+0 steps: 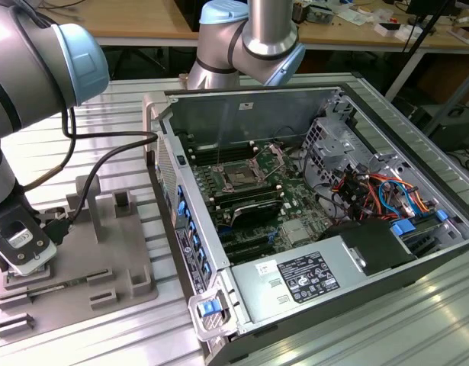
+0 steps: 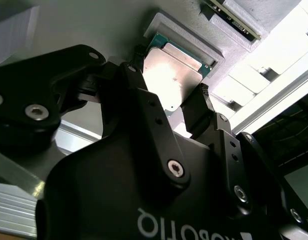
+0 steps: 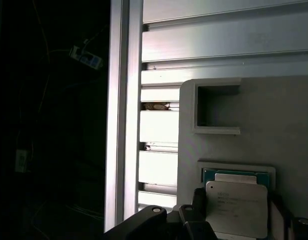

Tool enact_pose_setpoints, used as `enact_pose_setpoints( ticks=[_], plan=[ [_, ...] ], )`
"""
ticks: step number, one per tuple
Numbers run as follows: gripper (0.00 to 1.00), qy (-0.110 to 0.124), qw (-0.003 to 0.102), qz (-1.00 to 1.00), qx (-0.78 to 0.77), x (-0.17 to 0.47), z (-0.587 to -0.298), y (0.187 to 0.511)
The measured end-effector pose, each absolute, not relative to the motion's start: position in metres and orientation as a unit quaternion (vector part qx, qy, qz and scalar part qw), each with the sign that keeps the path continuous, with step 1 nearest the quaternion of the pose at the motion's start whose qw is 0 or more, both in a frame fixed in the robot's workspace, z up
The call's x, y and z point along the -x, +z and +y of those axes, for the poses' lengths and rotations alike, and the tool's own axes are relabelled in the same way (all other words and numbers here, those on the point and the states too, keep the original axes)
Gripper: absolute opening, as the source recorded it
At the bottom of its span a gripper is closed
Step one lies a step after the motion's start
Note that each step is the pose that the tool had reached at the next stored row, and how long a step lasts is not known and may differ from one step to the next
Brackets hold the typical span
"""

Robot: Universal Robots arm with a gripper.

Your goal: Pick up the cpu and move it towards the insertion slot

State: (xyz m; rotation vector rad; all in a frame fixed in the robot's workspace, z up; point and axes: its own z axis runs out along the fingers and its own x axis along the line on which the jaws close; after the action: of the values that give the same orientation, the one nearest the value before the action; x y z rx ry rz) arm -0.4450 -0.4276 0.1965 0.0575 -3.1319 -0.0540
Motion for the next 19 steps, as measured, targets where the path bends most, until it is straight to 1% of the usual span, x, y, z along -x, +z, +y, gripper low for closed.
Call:
enact_pose_setpoints(
  ticks=[19],
  plan=[
    [0.55,-0.022,0.005,-1.000,-0.018,0.4451,-0.4277,0.1972]
  ],
)
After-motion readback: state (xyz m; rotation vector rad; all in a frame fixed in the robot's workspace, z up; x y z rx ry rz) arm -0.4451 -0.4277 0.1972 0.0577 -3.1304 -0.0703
